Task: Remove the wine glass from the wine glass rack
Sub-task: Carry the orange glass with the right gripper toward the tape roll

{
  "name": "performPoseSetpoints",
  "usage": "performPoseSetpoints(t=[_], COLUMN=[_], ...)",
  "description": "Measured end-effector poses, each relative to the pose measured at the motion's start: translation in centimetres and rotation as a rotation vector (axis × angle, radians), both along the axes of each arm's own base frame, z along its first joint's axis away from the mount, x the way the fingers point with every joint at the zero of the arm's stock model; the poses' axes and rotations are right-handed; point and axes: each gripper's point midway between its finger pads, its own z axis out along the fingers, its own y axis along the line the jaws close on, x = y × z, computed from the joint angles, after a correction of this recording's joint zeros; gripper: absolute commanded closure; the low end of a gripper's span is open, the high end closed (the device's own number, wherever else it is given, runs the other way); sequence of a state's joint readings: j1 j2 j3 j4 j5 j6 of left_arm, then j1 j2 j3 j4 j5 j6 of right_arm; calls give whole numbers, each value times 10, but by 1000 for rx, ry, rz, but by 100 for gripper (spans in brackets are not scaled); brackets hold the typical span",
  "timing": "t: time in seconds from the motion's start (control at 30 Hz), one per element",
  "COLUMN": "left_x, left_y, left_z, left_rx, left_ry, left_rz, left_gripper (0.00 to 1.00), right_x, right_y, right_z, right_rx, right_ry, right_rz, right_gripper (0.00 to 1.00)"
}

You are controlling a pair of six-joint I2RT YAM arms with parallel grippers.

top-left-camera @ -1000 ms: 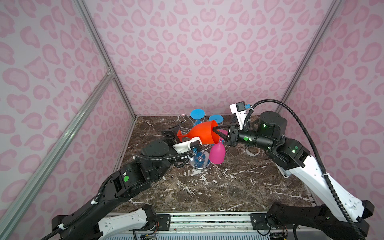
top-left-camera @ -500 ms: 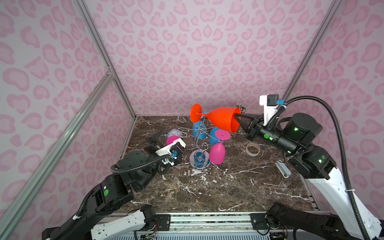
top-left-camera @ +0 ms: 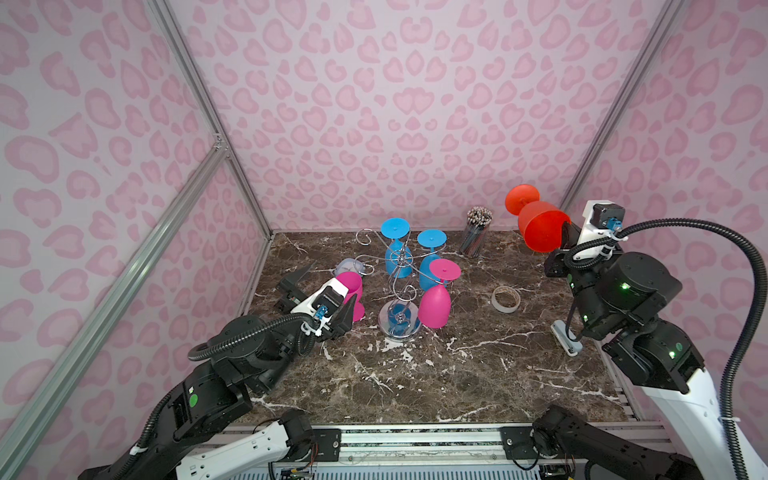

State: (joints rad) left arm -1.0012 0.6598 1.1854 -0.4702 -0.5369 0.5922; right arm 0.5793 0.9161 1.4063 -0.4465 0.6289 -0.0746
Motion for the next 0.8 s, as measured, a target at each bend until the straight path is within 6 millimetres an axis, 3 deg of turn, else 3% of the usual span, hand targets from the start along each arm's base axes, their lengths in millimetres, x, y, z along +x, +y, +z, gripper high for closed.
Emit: performPoseSetpoints(t=[0.2, 0.3, 0.57, 0.8], left_x=[-2, -3, -5, -5], left_y=[2, 4, 7, 4], left_z=[0, 0, 2, 1], left_rx=[-27, -41, -80, -93], left_ry=[7, 10, 19, 30], left_rz=[-6, -6, -6, -12], left_gripper=[3, 3, 3, 3], right_x=[22, 38, 73, 88], right_y=[-33, -39, 1, 23], right_z=[-67, -102, -200, -243], right_rx=[-35, 5, 56, 83], right_ry=[221, 348, 711, 882], right_rz=[-115, -101, 99, 181], right_gripper=[100, 100, 100, 100])
